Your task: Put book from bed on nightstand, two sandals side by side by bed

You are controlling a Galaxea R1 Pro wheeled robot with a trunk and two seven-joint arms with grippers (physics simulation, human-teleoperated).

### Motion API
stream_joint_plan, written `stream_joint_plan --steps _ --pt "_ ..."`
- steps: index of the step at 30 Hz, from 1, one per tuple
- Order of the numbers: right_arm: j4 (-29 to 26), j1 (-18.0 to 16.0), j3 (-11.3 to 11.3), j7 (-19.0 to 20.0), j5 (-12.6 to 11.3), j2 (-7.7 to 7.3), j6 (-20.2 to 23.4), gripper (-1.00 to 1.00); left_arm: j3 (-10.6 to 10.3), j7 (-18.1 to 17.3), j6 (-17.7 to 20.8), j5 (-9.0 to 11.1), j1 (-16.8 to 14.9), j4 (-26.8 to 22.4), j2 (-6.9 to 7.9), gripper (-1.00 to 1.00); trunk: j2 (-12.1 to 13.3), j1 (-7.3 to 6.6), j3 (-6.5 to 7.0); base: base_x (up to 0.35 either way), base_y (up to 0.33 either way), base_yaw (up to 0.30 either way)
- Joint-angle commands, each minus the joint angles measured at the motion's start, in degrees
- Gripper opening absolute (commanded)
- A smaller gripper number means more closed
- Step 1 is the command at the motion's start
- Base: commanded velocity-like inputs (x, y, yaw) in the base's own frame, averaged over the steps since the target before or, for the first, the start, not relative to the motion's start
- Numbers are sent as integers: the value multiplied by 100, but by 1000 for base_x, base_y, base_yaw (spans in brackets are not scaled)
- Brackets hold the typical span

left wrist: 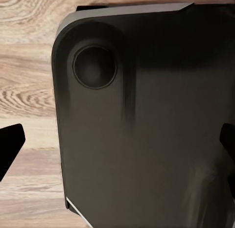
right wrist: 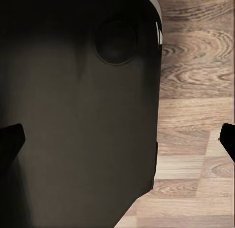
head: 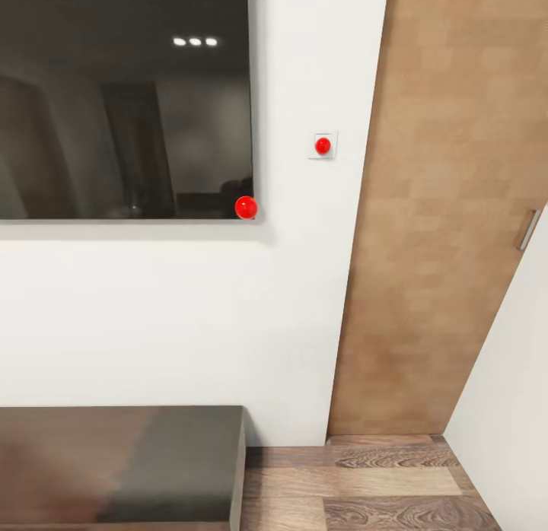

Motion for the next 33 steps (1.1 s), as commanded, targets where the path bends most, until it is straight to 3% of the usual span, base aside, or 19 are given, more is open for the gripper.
stream_joint_plan --steps 1,33 --pt "-6 1 -3 -1 -1 0 -3 100 1 -6 -20 -2 -3 5 0 100 -2 0 -5 0 -125 0" --pt "-22 1 7 -1 -1 9 -4 100 4 -6 -39 -1 -7 -3 -5 100 -2 0 -8 0 -87 21"
